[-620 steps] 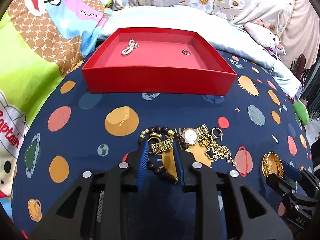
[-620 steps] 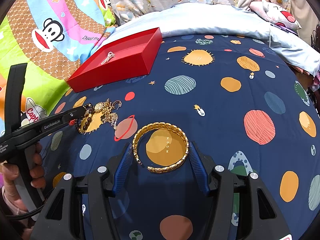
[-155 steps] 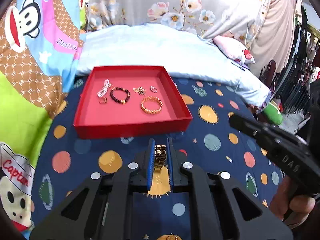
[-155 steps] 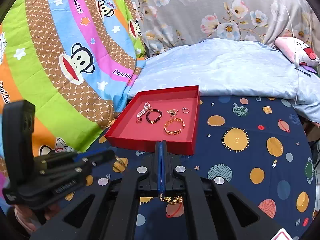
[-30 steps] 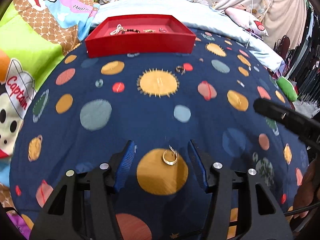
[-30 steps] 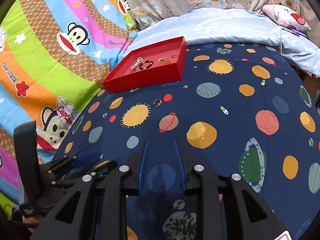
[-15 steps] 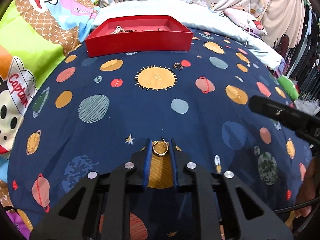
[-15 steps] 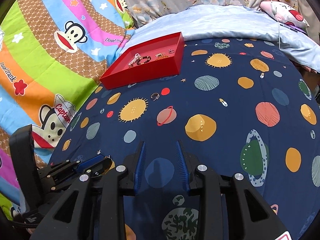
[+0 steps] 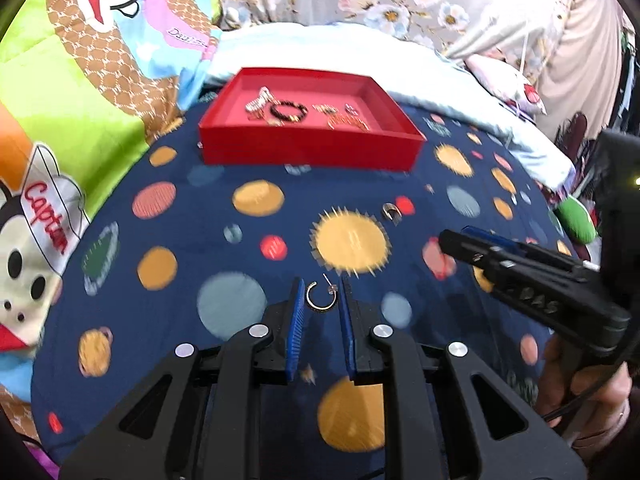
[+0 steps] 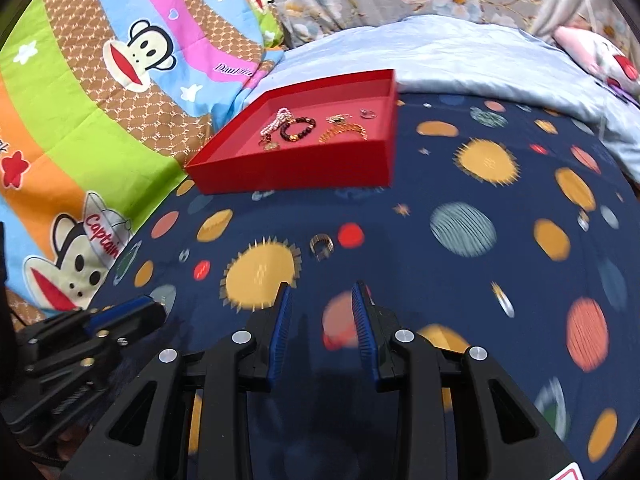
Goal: Organize jewelry
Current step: 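Move both open tools back to the gold hoop earring on the sheet, then grasp the gold hoop earring with the left tool and carry it into the tray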
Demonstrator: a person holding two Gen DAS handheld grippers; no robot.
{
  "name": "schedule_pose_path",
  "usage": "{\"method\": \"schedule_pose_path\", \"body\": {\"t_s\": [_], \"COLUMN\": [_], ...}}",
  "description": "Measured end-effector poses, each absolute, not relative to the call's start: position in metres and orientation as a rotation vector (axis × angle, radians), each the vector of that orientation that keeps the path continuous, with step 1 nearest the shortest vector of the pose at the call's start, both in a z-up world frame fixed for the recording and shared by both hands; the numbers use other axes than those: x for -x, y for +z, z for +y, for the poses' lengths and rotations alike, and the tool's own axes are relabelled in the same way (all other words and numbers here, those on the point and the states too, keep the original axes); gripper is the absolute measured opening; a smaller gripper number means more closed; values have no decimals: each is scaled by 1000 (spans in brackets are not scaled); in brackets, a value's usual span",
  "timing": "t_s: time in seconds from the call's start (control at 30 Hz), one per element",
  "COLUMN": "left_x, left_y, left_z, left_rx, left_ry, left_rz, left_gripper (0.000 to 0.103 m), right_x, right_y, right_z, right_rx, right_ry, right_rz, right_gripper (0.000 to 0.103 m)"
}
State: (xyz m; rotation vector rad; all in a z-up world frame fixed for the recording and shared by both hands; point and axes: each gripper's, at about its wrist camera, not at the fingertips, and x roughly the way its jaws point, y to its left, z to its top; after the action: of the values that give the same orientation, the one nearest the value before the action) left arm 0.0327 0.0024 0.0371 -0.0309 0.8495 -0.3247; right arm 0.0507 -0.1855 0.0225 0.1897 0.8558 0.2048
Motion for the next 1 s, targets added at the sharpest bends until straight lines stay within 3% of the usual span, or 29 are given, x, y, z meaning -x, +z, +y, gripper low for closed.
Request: {"method": "schedule_pose_path", "body": {"t_s": [0.47, 0.57, 0.63, 1.0], "left_x": [-71, -73, -74, -74], "left_y": [36, 35, 35, 40], "left_z": [20, 20, 21, 23], "left_rx": [75, 78, 83, 100], "left_ry": [-290, -292, -292, -299], "left_rz": [854, 858, 860, 853], "left_gripper": [17, 17, 17, 17], "right_x": [-106, -105, -106, -99], "right_y": [-1, -1, -1, 11], "right_z": [-170, -168, -167, -170], "right_rx": [-150, -133, -119, -141], "right_ry": [191, 186, 175, 187], "right_rz": [908, 908, 911, 885], "right_gripper": [31, 26, 16, 15]}}
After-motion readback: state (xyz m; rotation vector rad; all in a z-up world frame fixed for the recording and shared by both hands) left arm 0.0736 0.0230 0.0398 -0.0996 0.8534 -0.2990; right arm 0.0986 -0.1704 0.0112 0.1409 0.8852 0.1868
